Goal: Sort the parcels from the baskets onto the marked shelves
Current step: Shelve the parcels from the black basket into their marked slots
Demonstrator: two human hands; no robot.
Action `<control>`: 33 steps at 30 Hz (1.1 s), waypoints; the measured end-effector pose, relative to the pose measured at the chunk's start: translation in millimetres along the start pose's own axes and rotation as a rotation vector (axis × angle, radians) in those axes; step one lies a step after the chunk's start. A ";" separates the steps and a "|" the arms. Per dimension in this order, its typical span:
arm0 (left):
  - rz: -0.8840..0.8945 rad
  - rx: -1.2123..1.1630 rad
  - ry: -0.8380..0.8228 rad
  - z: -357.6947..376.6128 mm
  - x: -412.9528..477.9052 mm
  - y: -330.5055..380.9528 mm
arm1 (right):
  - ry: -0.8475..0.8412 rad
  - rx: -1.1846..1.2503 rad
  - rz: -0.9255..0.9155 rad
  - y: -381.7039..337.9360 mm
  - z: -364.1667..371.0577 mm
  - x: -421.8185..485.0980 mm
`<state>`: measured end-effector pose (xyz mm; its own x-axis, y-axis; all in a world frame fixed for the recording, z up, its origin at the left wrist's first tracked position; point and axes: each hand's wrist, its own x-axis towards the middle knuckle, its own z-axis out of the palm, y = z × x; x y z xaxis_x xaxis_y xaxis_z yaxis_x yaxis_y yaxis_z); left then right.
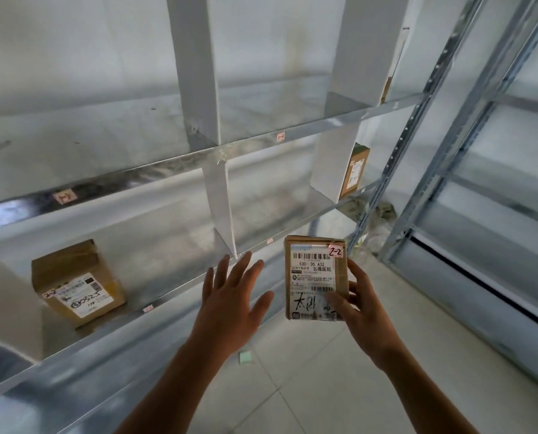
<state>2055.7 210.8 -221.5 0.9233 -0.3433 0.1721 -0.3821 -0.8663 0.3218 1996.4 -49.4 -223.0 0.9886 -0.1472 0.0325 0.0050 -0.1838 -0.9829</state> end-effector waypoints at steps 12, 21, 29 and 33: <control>0.113 -0.051 -0.004 10.4 105.0 23.9 | 0.111 -0.013 -0.016 2.4 -37.4 74.0; 0.127 -0.019 -0.034 47.7 156.5 102.0 | 0.109 0.028 -0.013 31.7 -129.6 103.7; 0.014 0.042 -0.025 82.6 190.4 178.6 | -0.022 0.043 -0.031 50.3 -229.2 153.5; -0.118 0.037 -0.030 98.9 179.5 189.3 | -0.123 0.092 0.009 70.1 -240.0 178.0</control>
<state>2153.0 -50.7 -221.8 0.9629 -0.2482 0.1064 -0.2691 -0.9140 0.3035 2136.6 -321.7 -242.7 0.9996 -0.0274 0.0071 0.0046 -0.0925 -0.9957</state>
